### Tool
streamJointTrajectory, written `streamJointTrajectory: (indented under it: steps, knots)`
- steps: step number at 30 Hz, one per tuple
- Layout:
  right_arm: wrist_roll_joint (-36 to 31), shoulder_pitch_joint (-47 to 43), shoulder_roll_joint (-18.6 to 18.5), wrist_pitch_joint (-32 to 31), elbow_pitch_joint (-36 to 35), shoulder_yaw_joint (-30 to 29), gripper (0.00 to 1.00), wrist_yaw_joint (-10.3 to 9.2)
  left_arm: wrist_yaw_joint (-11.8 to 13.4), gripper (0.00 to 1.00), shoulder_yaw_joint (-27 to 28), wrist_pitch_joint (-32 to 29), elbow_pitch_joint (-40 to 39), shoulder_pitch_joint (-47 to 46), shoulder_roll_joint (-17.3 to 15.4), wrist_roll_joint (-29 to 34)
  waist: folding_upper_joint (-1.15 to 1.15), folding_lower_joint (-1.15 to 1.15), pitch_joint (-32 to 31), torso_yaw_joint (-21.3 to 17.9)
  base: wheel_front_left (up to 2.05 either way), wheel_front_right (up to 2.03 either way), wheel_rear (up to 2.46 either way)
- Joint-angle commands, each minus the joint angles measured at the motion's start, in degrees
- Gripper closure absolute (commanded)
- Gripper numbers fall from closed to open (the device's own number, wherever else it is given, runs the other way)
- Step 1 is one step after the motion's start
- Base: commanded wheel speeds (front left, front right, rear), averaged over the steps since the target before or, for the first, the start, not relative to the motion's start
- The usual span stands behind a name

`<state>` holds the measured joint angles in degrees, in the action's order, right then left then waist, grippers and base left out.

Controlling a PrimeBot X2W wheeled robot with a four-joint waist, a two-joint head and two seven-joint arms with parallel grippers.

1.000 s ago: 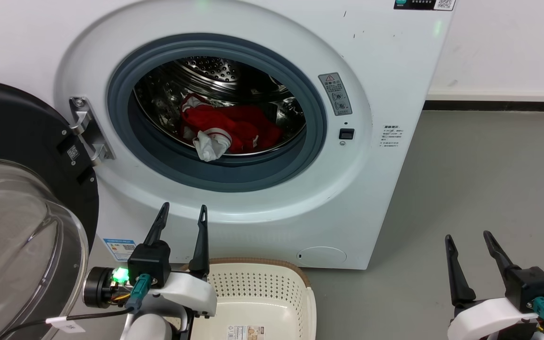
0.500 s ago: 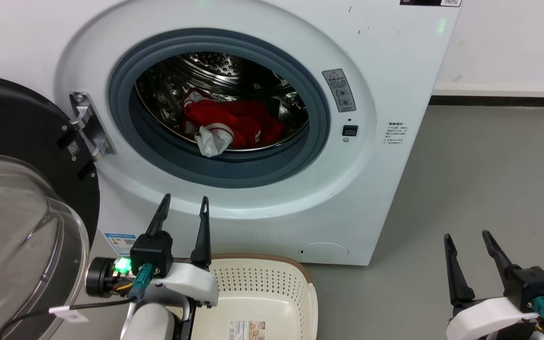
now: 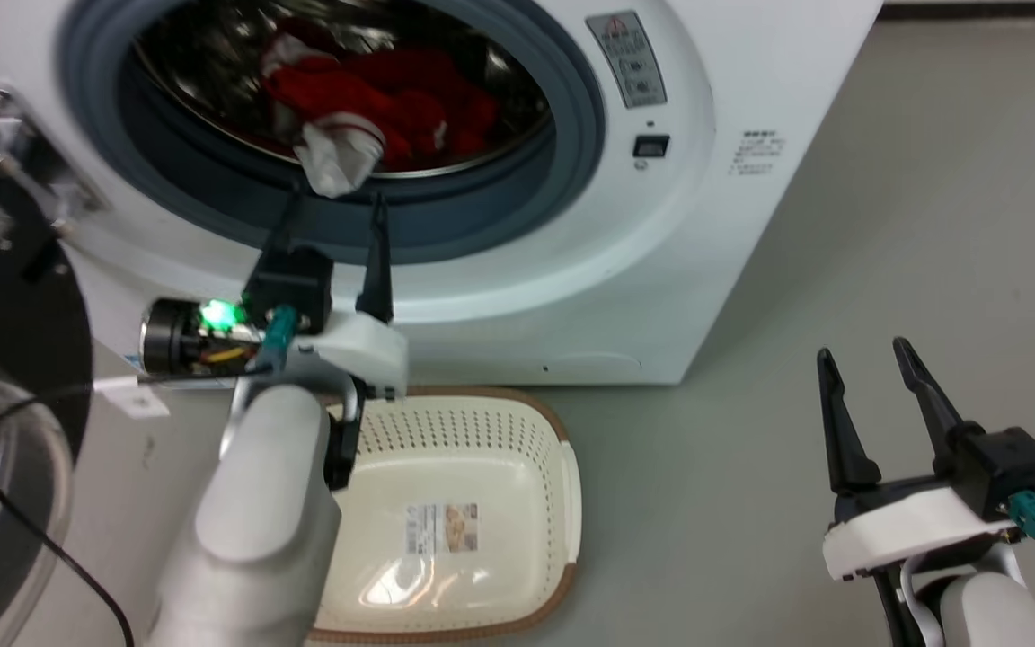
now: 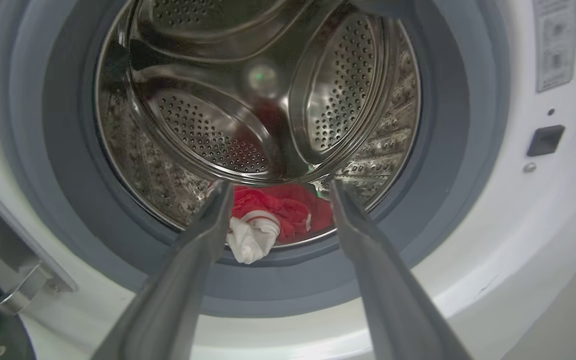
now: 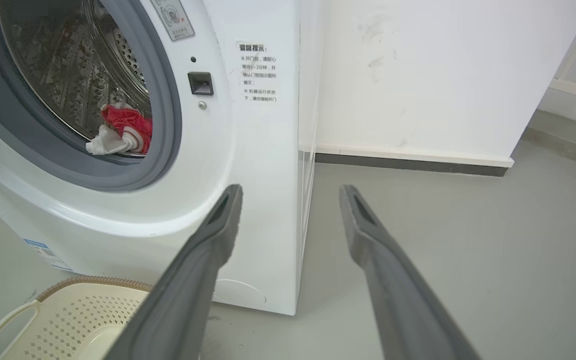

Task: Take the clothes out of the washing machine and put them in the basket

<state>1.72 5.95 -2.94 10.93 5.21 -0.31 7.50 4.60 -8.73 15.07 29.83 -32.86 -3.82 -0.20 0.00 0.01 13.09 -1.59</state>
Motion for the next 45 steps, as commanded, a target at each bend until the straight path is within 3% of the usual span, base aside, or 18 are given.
streamJointTrajectory:
  steps: [1,12,23,34,35,36,45]
  knots:
    - [0.74,1.69,0.1,0.63,0.37,0.54,0.0,-0.03,0.52,0.0,0.38,0.15,1.83,-2.85,-0.72,0.25,0.0,-0.01,5.35,-3.49,0.0,0.0,0.0]
    - [4.54,7.55,0.13,3.55,4.93,4.72,0.0,-0.02,1.68,0.0,2.05,-0.22,18.49,-20.93,-6.54,1.08,0.0,-0.01,13.94,-10.59,0.0,0.0,0.0]
    - [8.67,11.4,0.13,4.26,7.34,9.2,0.0,-0.03,-1.26,0.0,0.47,-9.02,29.66,-36.91,-14.16,3.15,0.0,-0.01,19.48,-15.49,0.0,0.0,0.0]
    - [11.77,12.65,0.11,4.28,6.42,12.9,0.0,-0.03,-5.21,0.0,-1.69,-27.34,37.5,-48.38,-19.99,4.55,0.0,-0.01,22.4,-18.56,0.0,0.0,0.0]
    - [12.01,12.69,0.11,4.27,6.42,13.13,0.0,-0.03,-5.54,0.0,-1.88,-29.53,38.16,-49.18,-20.21,4.62,0.0,-0.01,22.63,-18.7,0.0,0.0,0.0]
    - [12.32,13.02,0.11,4.27,6.37,13.65,0.0,-0.02,-5.72,0.0,-2.39,-35.59,39.6,-51.31,-20.93,4.94,0.0,-0.01,23.39,-19.16,0.0,0.0,0.0]
    - [13.55,13.54,0.11,4.28,6.8,14.16,0.0,-0.03,-4.53,0.0,-1.54,-50.89,42.3,-51.88,-21.25,2.88,0.0,-0.01,24.23,-19.69,0.0,0.0,0.0]
